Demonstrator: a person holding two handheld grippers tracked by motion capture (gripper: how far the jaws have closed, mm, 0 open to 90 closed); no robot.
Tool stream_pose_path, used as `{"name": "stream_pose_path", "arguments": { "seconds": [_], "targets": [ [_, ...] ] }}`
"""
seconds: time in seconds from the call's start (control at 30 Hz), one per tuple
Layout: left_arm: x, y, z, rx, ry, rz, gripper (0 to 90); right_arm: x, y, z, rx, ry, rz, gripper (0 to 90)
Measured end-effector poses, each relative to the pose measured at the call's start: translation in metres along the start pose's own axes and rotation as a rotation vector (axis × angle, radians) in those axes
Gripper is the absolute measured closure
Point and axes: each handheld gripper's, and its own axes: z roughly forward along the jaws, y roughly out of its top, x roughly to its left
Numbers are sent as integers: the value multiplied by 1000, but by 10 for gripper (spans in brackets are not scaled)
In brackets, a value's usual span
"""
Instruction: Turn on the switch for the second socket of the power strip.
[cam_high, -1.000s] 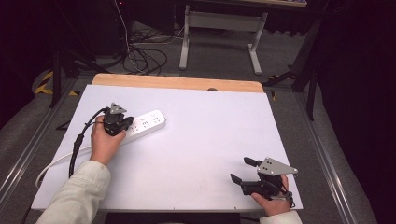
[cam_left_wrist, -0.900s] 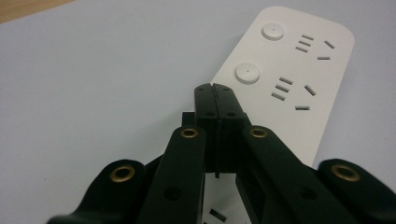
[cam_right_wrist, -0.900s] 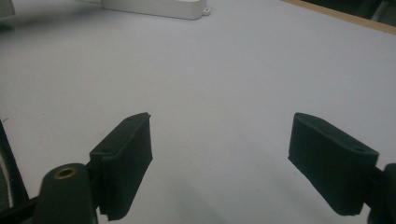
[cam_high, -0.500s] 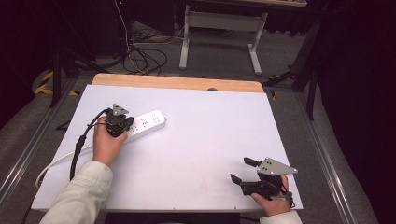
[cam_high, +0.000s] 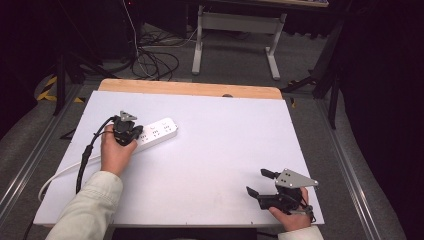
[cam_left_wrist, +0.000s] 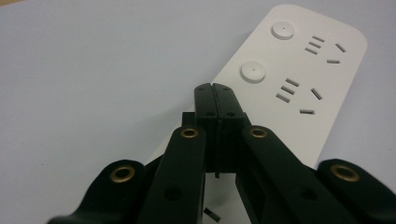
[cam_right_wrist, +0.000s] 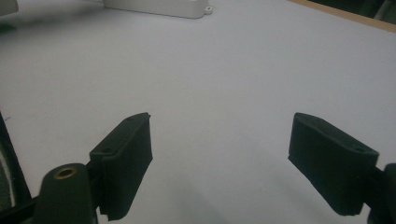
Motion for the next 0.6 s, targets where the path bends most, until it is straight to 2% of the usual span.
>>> {"name": "stream_pose_path", "arguments": {
  "seconds": [0.07,0.13,0.23,0.27,0.3,0.33,0.37,0.43,0.6],
  "targets": [
    [-1,0,0,2,3,8,900,0,0,0,-3,0,-1,218],
    [1,1,0,-16,-2,5,900,0,0,-1,-2,0,1,218],
    [4,4,-1,-43,-48,-75,900,-1,0,0,2,-1,1,218],
    [4,6,-2,-60,-62,-86,900,-1,0,0,0,0,2,218],
    [2,8,-4,-70,-70,-83,900,-1,0,0,-1,-1,4,218],
    [-2,13,-9,-80,-72,-51,900,-1,0,0,-2,-2,4,218],
    [-2,13,-9,-80,-72,-51,900,-1,0,0,-2,-2,4,218],
    [-4,18,-17,-93,-73,-24,900,-2,-1,0,-1,-2,6,218],
    [-8,22,-28,-111,-70,-6,900,-1,-1,-1,-1,-11,4,223]
  ]
}}
